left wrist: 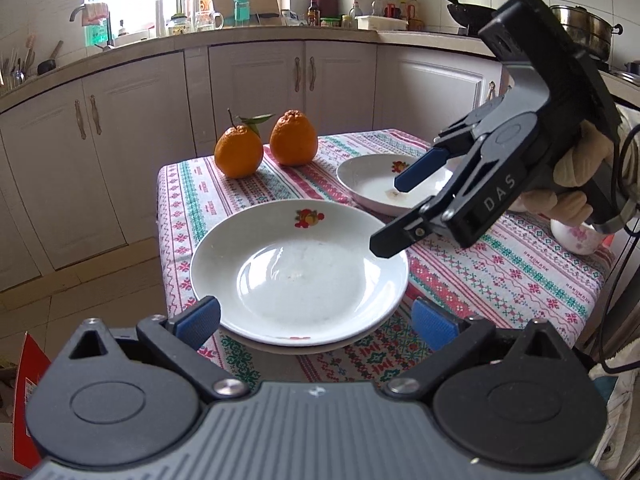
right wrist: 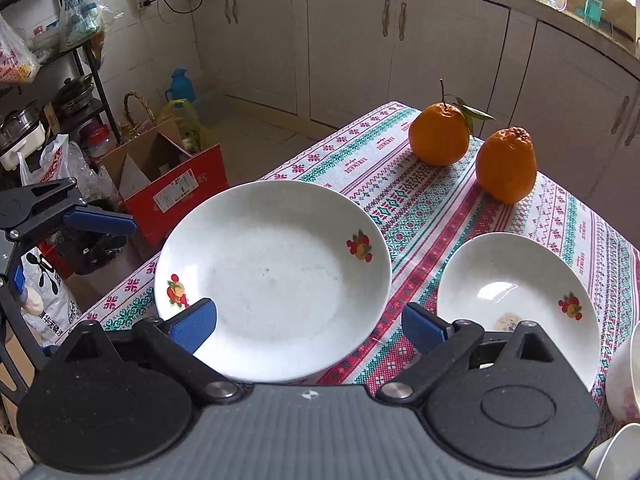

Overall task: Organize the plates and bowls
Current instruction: 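Withdraw the right tool from the stacked plates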

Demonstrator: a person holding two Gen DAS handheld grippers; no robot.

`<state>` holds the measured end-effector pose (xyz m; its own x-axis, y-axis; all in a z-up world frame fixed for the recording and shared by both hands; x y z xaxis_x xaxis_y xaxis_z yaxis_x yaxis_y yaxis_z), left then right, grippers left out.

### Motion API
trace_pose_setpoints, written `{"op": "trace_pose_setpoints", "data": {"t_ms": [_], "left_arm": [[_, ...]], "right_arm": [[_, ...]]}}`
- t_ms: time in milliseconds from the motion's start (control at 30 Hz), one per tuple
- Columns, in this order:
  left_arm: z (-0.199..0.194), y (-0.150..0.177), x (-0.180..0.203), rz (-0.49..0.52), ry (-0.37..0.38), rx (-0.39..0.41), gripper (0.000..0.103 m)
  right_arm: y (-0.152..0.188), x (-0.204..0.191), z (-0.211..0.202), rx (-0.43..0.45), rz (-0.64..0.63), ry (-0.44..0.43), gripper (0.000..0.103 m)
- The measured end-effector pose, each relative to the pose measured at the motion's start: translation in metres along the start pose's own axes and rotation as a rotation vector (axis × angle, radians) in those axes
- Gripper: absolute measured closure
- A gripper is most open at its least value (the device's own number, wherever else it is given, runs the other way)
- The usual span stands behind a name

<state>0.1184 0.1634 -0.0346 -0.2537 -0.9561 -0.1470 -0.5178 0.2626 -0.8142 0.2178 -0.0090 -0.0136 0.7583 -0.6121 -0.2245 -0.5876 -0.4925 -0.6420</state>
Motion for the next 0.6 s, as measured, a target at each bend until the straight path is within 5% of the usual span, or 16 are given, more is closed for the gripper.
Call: {"op": "trace_pose_setpoints", "data": {"t_ms": [367, 600], "left_arm": [[-0.021, -0.012, 0.016, -0.033, -0.089, -0.003, 0.001], [-0.025, -0.014, 0.038, 0.001, -0.091, 0.018, 0.001]], "right_arm": [[0.044, -0.007, -0.048, 0.119, 0.033, 0.062, 0.000], [0.084, 0.019, -0.052, 0.144, 0.188, 0.187, 0.000]]}}
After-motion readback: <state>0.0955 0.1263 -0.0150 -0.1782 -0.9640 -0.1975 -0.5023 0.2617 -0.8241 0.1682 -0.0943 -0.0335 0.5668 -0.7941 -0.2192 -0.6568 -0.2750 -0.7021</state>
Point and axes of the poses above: each gripper's, at about its wrist camera, not at the fingertips, and z roughly the way its jaws point, x to its right, y to its underside, the point moved 2 cm from there along z, roughly the way its jaws point, and after that the axes turned 14 degrees about -y, right-handed, at the moved point
